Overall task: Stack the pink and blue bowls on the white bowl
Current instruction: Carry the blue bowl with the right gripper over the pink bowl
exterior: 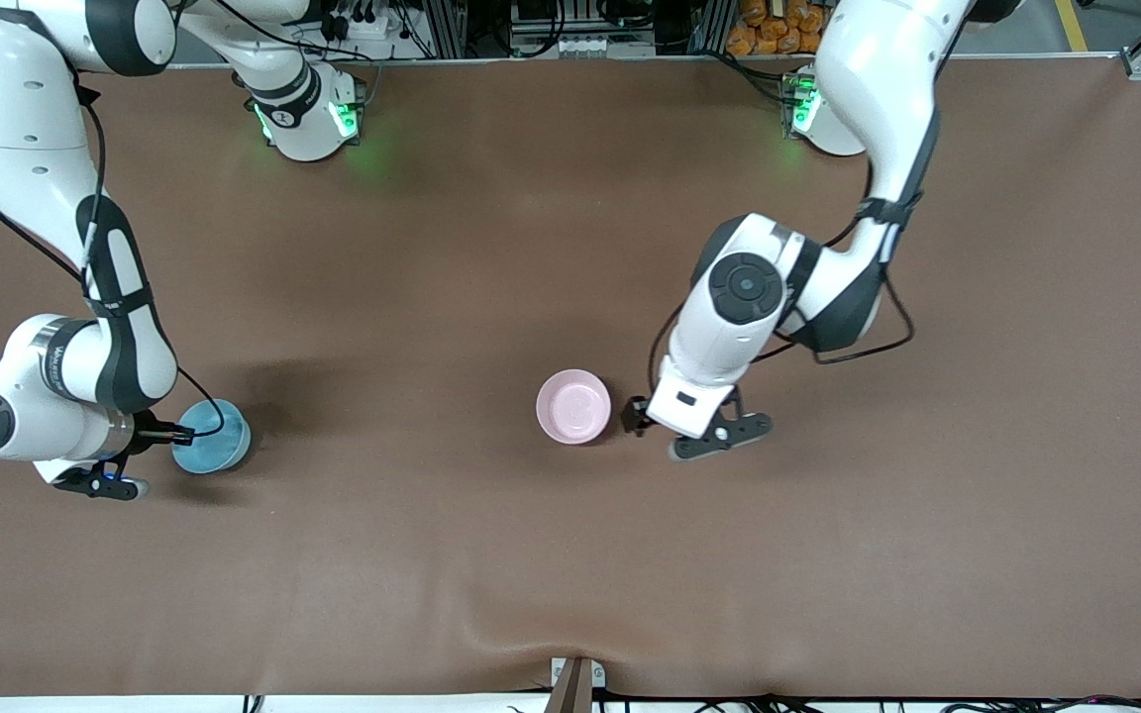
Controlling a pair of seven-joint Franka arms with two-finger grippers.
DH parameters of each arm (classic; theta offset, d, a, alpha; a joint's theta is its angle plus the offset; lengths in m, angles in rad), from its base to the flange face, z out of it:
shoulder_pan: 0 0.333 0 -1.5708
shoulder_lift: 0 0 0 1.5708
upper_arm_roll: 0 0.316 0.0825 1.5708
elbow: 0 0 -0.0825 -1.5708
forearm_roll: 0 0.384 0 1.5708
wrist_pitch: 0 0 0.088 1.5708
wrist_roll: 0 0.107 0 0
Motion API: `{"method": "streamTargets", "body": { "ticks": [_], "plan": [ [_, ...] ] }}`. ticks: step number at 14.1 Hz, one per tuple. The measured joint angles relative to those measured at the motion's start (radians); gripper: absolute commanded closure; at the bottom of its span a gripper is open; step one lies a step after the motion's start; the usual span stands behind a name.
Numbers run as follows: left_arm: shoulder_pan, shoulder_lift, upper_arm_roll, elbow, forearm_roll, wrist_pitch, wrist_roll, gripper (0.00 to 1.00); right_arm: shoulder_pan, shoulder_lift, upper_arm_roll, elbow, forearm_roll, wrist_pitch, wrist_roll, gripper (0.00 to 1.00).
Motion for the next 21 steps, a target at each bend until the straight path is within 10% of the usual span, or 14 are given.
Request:
{"method": "streamTargets", "body": {
  "ticks": [13,21],
  "plan": [
    [0.404,-0.271,-0.1,0.004,0.013,-0.313,0.419,0.0,0.044,-0.152,0.156,0.038,0.16,-0.123,0.017,1.0],
    [0.49,-0.475,-0.063,0.005,0.009,-0.557,0.665,0.0,0.411,-0.15,0.171,0.054,0.239,-0.069,0.386,1.0]
  ]
}}
